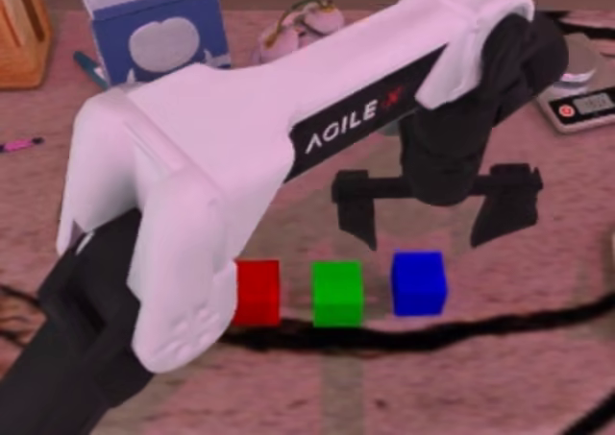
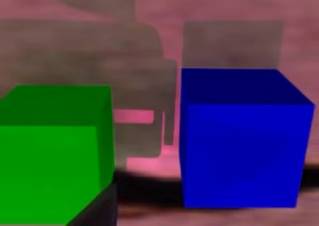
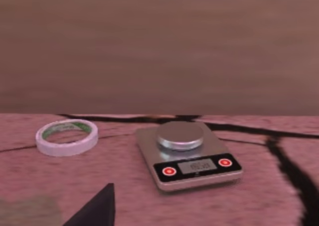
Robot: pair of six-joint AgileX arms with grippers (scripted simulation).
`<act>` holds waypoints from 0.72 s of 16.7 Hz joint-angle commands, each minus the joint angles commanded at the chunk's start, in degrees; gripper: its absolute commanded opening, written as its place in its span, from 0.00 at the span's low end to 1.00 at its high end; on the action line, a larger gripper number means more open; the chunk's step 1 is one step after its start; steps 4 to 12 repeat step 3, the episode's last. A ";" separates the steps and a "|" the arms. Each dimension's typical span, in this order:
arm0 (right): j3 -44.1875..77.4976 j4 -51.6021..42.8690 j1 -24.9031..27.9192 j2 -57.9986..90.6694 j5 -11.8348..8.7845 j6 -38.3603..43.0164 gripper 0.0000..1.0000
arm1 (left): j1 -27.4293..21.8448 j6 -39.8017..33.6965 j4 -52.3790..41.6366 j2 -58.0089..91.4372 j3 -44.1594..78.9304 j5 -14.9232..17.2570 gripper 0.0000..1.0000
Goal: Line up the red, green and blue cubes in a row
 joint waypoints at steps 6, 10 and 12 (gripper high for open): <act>0.00 0.00 0.00 0.00 0.00 0.00 1.00 | 0.20 0.05 -2.13 -0.08 2.14 -0.02 1.00; 0.00 0.00 0.00 0.00 0.00 0.00 1.00 | 0.20 0.05 -2.13 -0.08 2.14 -0.02 1.00; 0.00 0.00 0.00 0.00 0.00 0.00 1.00 | 0.20 0.05 -2.13 -0.08 2.14 -0.02 1.00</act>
